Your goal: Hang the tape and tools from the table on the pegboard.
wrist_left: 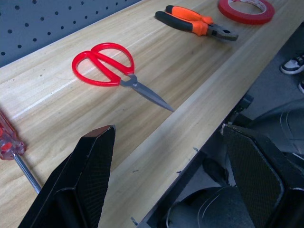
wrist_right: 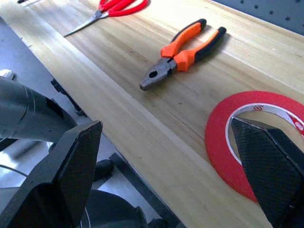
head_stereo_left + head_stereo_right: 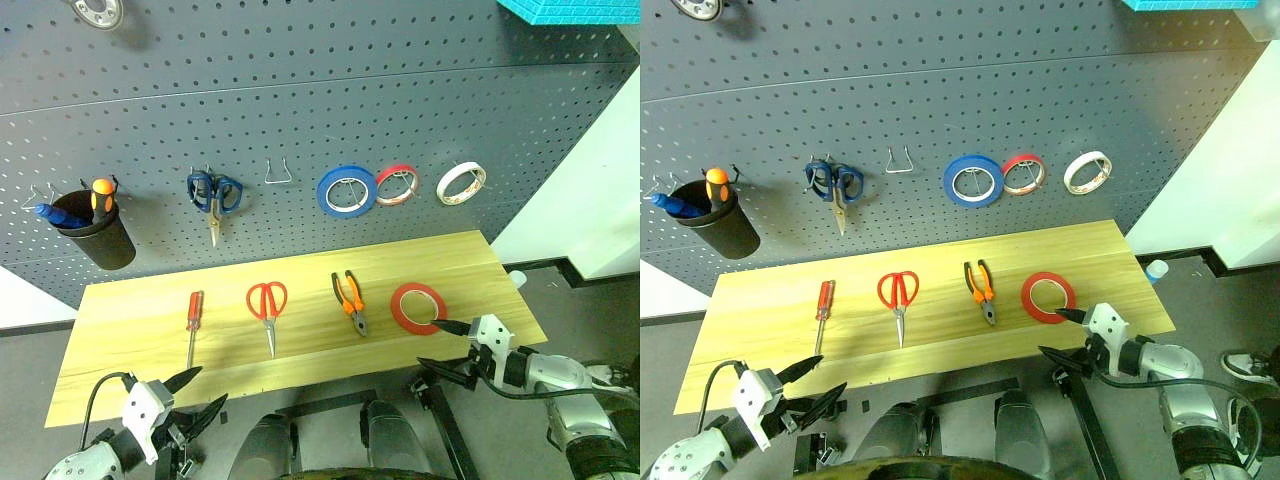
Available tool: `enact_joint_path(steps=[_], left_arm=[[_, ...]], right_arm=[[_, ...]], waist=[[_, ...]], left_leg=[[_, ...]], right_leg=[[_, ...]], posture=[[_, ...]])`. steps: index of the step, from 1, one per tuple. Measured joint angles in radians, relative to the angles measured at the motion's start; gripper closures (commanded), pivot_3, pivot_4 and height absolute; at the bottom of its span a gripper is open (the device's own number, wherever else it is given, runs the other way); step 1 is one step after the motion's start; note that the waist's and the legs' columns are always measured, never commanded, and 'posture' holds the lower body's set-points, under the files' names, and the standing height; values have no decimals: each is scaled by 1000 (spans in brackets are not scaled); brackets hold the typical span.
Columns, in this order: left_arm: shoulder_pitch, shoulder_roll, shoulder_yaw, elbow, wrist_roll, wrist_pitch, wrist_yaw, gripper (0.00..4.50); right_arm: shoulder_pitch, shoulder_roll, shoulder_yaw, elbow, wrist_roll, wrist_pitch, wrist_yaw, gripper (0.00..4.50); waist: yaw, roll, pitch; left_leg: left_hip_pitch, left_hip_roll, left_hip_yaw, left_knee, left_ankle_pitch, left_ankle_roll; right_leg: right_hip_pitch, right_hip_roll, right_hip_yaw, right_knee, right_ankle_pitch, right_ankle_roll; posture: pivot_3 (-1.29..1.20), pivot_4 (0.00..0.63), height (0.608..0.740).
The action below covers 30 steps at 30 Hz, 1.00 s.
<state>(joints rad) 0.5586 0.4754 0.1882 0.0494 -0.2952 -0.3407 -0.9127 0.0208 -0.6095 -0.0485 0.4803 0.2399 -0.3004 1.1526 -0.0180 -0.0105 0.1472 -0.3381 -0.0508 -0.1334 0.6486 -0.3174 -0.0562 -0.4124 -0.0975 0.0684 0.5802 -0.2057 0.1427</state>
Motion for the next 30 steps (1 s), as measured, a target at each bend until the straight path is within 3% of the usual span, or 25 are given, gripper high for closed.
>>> enact_joint_path(steps=[30], left_arm=[[13,4,0,-19,-14,19,-3,769]], right_arm=[[-26,0,0,94,-10,-56,1,0]], waist=[[-1,0,0]], left_leg=[[0,0,0,0,0,0]], right_leg=[[2,0,0,1,0,0]], posture=[[-11,105,738]])
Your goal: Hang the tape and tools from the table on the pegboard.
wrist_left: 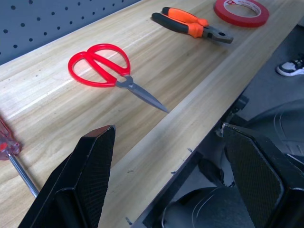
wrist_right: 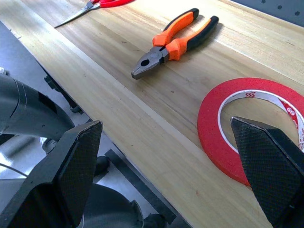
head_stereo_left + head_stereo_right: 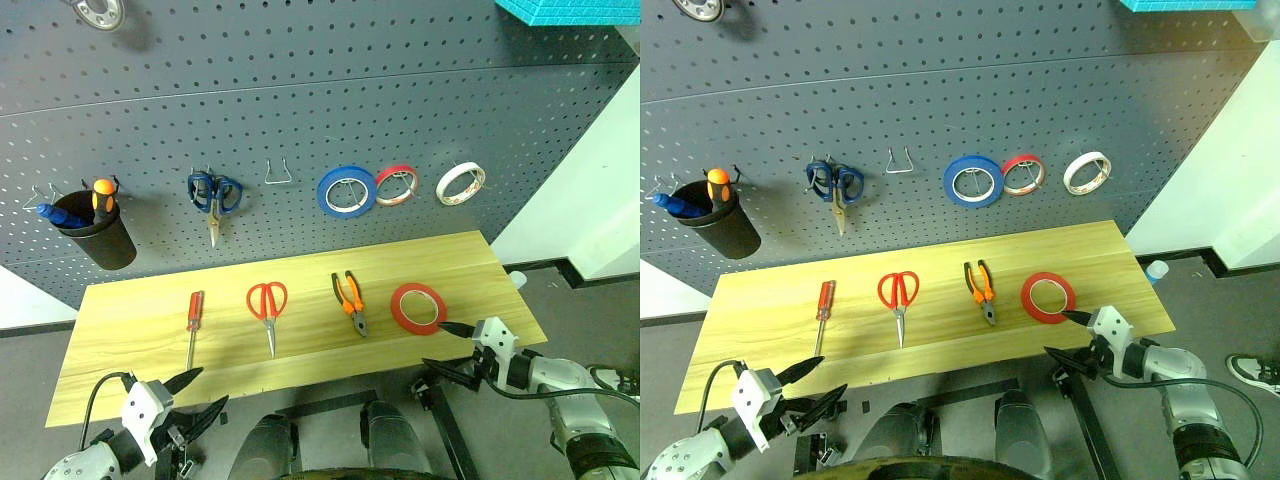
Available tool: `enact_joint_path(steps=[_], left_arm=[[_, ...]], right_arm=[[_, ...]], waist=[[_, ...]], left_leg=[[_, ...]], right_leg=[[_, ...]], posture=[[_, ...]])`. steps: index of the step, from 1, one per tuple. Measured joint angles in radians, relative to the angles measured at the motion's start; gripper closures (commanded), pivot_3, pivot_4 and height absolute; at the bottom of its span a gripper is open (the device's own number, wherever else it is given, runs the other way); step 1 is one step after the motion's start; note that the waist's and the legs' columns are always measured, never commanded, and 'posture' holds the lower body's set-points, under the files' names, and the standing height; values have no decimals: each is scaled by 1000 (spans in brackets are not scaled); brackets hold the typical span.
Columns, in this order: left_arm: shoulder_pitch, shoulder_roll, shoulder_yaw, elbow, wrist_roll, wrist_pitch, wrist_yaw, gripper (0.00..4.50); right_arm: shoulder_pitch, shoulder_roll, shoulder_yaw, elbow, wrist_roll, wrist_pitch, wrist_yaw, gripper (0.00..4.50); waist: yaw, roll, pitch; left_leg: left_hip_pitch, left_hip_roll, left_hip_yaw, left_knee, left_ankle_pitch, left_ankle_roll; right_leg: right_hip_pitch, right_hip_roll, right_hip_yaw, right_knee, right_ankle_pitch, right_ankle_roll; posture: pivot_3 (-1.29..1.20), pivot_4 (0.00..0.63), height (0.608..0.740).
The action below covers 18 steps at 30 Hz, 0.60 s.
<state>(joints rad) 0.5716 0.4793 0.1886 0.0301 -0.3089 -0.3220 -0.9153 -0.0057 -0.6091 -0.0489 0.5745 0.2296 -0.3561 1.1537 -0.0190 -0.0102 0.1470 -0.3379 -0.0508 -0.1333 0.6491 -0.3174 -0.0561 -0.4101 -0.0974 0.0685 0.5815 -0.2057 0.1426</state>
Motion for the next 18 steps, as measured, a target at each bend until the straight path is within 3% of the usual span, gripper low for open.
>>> enact_joint_path(steps=[14,18], left_arm=[[-16,0,-4,44,1,-21,-4,769],[-67,-4,-24,67,25,-27,3,769]], right_arm=[[-19,2,2,4,-14,1,-4,0],[-76,6,33,72,-78,25,-67,0]], waist=[[0,1,0],[0,1,-1]], left_leg=[[0,0,0,1,0,0],[1,0,0,2,0,0]], right_leg=[[1,0,0,0,0,0],[1,0,0,2,1,-1]], posture=[[-9,98,738],[0,97,738]])
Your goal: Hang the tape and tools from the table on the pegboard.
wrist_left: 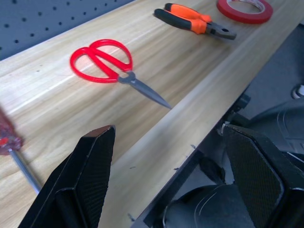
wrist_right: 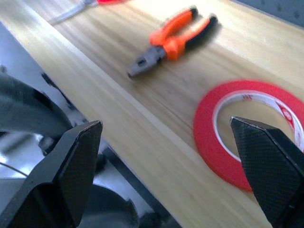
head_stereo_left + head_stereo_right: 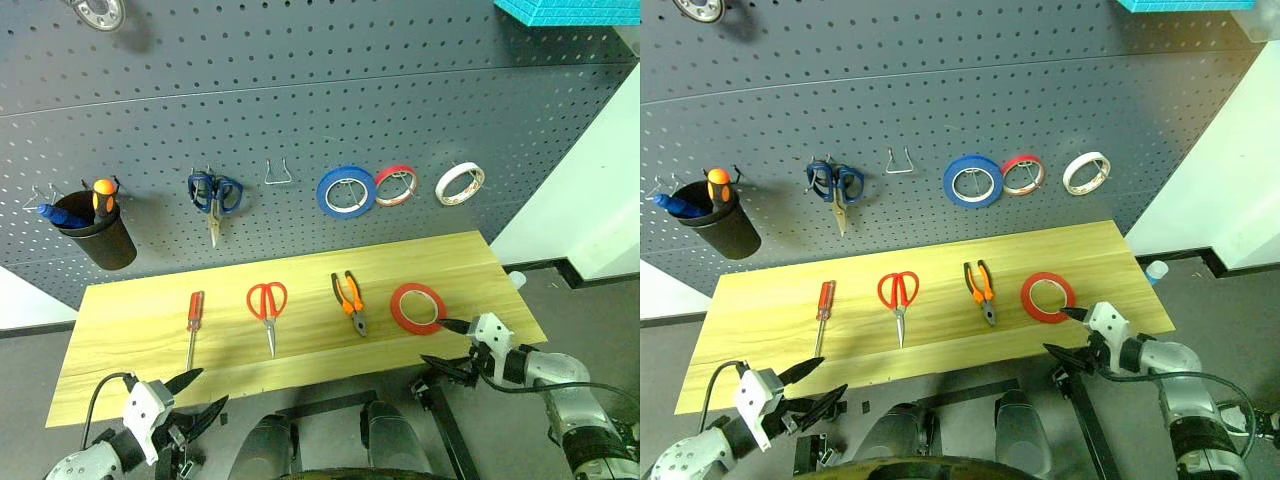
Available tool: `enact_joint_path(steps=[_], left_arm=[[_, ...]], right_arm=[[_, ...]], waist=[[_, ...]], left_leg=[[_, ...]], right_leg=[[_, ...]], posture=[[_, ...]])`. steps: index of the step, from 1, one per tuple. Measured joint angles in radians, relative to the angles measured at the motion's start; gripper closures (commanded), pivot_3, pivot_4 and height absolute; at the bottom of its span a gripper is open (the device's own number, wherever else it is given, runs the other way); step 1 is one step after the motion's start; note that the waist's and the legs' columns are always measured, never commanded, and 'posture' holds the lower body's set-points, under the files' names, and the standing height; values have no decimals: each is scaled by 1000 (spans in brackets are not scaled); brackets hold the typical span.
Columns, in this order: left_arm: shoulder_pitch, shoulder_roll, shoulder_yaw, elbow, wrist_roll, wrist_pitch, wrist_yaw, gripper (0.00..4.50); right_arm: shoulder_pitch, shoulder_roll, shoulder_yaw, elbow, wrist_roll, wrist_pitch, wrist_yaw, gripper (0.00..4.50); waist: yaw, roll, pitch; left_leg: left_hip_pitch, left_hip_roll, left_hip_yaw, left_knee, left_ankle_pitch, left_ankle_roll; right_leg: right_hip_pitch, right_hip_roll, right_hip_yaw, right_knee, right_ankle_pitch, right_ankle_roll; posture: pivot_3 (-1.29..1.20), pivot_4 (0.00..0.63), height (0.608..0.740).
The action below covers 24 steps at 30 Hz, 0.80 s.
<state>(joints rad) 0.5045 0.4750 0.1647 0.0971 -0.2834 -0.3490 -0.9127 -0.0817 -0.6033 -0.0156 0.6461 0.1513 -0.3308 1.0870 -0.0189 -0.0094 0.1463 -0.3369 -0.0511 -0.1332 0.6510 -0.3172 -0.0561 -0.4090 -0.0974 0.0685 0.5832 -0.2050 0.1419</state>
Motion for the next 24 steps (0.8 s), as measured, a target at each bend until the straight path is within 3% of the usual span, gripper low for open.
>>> enact_joint_path(steps=[13,24], left_arm=[[-409,-22,-251,92,100,119,-53,769],[-474,-67,-312,82,84,273,-50,769]], right_arm=[[-234,90,119,113,-167,115,-179,0],[-280,115,205,141,-270,323,-258,0]], waist=[[0,3,-3],[-4,5,-4]], left_leg=[[5,-1,0,0,1,0],[4,-1,0,0,1,0]], right_leg=[[-1,0,0,1,6,-1],[-2,0,0,2,6,-1]], posture=[[-19,89,738],[-28,83,738]])
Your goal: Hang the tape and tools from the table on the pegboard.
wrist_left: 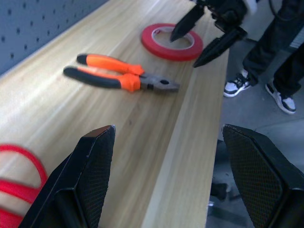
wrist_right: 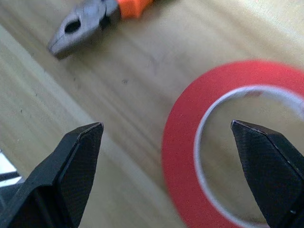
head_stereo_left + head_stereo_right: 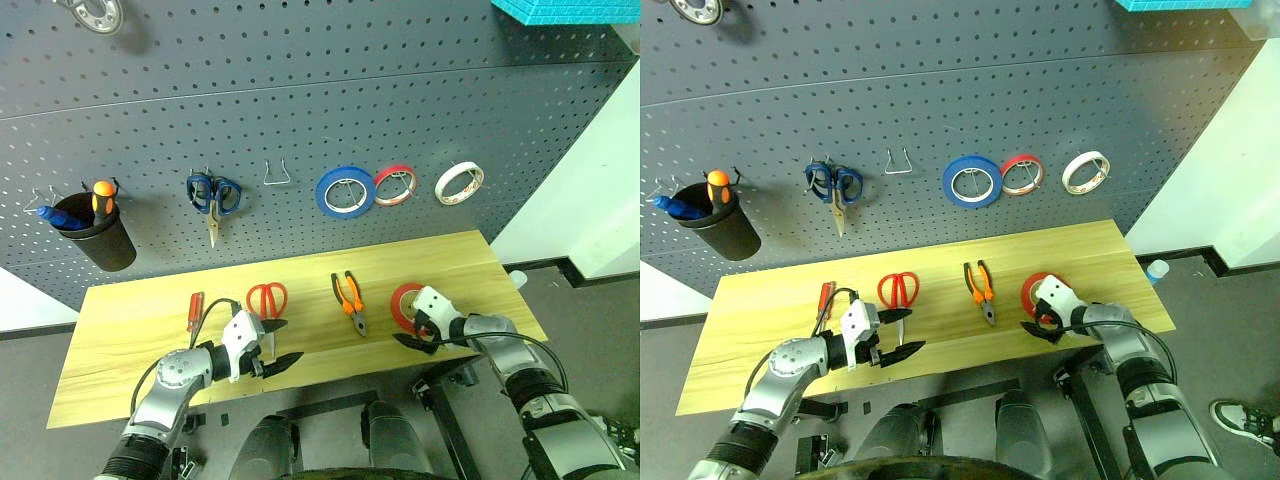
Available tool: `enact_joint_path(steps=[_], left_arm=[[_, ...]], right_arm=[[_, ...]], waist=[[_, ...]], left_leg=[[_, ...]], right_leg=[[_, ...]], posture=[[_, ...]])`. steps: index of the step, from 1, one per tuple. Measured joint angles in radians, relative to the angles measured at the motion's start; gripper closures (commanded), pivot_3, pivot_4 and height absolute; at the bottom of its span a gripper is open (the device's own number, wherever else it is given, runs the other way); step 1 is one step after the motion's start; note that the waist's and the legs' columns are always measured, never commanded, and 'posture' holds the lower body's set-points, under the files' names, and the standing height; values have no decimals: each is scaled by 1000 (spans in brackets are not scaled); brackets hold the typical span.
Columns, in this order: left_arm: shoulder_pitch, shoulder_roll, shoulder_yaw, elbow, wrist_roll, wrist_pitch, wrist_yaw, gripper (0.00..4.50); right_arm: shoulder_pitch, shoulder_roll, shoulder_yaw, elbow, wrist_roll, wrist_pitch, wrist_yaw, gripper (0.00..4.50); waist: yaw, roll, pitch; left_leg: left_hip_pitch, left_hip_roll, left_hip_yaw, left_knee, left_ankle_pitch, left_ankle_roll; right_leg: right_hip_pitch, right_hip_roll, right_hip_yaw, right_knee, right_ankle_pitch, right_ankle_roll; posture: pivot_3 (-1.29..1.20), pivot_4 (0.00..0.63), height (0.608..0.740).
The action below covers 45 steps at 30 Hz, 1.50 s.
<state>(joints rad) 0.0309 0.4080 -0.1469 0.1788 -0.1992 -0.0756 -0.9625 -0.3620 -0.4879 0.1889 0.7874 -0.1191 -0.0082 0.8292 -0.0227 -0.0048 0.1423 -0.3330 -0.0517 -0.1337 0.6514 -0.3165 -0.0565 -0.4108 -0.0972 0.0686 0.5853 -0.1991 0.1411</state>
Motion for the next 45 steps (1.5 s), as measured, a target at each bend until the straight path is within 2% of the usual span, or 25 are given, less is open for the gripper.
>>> enact_joint_path(steps=[7,10,20,24,28,33,36,38,40,45], left_arm=[[36,0,3,-74,-10,30,27,769],[42,1,4,-77,-10,30,34,735],[46,8,7,-83,-10,26,46,735],[51,13,19,-83,-16,18,48,735],[61,-7,86,-97,-63,-35,71,735],[69,-34,136,-175,-132,-115,71,735],[69,-59,136,-182,-161,-134,57,735],[61,-81,134,-181,-185,-138,46,735],[36,-103,133,-177,-207,-152,33,735],[-66,-181,136,-147,-269,-182,6,735]], right_arm=[[-16,4,31,-17,-37,73,-30,0],[-33,7,35,-16,-41,116,-40,557],[-41,9,33,-34,-32,209,-17,3778],[-17,4,32,-78,-28,222,-17,3821],[90,-41,32,-251,-34,155,-45,3821],[241,-115,-24,-542,-47,-55,-147,3821],[290,-152,-17,-582,-169,-278,-307,3821],[292,-206,-3,-580,-314,-425,-456,3821],[265,-225,-6,-576,-393,-503,-560,3821],[108,-225,-6,-562,-457,-581,-657,3821]], waist=[[0,-1,-4],[0,-1,-5],[0,-2,-8],[1,-2,-8],[5,-1,-7],[5,-1,-8],[4,-1,-8],[4,-1,-8],[1,-2,-8],[-6,-3,-8]], left_leg=[[3,0,0,0,0,0],[6,0,0,0,0,0],[12,0,0,0,0,0],[11,0,0,-1,0,0],[7,0,0,-1,0,0],[6,0,0,-1,0,0],[6,0,1,0,0,0],[6,-1,3,1,0,0],[7,-1,3,1,0,0],[9,-1,4,1,0,0]], right_leg=[[2,0,0,0,0,0],[6,0,0,0,-1,-1],[11,0,0,0,-4,0],[11,0,0,0,-4,0],[6,0,0,0,-2,2],[5,0,0,-1,-4,5],[6,0,1,-1,-5,2],[6,0,3,-1,-5,1],[7,0,3,-1,-5,1],[9,0,4,-2,-3,-2]], posture=[[-18,85,738],[-15,84,738],[-21,84,738],[-21,82,738],[-14,85,738],[-34,88,738],[-40,87,738],[-54,84,738],[-60,80,738],[-59,72,738]])
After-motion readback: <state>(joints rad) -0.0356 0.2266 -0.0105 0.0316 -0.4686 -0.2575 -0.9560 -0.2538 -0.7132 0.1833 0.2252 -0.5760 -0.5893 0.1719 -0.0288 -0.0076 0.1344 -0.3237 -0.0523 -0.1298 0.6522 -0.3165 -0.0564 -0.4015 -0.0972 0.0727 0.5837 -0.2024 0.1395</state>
